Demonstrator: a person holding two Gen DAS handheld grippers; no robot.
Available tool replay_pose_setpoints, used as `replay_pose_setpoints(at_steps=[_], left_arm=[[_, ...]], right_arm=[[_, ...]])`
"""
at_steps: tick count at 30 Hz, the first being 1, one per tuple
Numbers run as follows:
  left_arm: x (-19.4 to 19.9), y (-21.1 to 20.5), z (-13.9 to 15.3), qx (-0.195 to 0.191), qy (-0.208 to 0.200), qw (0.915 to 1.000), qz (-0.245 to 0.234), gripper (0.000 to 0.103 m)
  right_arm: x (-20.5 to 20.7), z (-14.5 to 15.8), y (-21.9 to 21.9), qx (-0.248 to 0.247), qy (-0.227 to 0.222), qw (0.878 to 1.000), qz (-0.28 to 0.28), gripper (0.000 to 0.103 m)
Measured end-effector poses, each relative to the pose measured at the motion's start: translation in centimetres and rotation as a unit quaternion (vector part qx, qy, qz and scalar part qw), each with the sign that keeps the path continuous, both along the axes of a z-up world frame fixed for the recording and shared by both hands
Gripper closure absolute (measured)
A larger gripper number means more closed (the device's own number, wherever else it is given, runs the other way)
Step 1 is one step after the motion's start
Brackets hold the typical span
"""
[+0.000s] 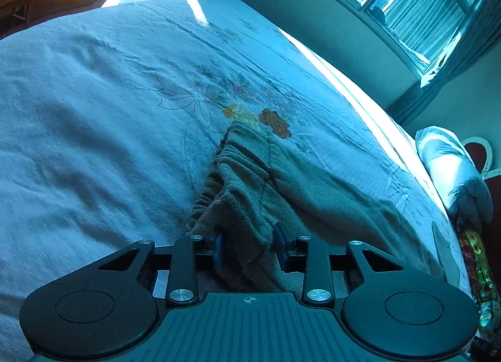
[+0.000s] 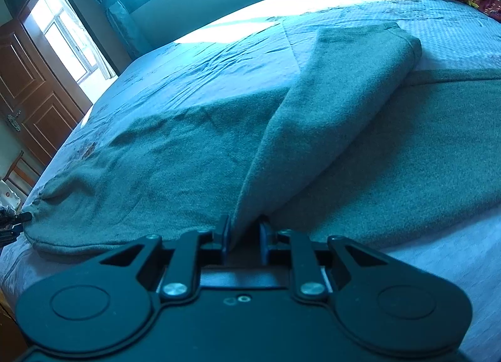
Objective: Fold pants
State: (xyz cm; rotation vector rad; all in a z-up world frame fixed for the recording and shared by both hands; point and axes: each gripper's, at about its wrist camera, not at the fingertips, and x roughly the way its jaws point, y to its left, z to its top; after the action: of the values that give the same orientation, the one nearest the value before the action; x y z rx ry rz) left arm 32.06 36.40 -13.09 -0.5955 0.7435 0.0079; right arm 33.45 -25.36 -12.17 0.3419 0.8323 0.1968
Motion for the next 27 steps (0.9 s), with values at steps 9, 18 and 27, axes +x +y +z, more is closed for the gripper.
replay_pose_setpoints(at_steps=[9,18,27], left_arm=[[-0.1,-0.1,-1.7,0.021,0.001,0.9998,-0.007,0.076],[-3.3,-6.5,2.9,0.238,0.003,0.9708,0.032,0.028],[-3.0,-17.3,2.5,0.280,-0.005,0.9597,-0.023,0.017]], right_arm=[[0.0,-0.2,-0.1,0.006,0.001,1.000,-0.001,0.092],[-0.2,-0.2,-0.6,0.020,-0.003,1.000,-0.005,0.090],[-2.6,1.6,-2.3,0.019,-0.036,0.998,-0.041,0.075]])
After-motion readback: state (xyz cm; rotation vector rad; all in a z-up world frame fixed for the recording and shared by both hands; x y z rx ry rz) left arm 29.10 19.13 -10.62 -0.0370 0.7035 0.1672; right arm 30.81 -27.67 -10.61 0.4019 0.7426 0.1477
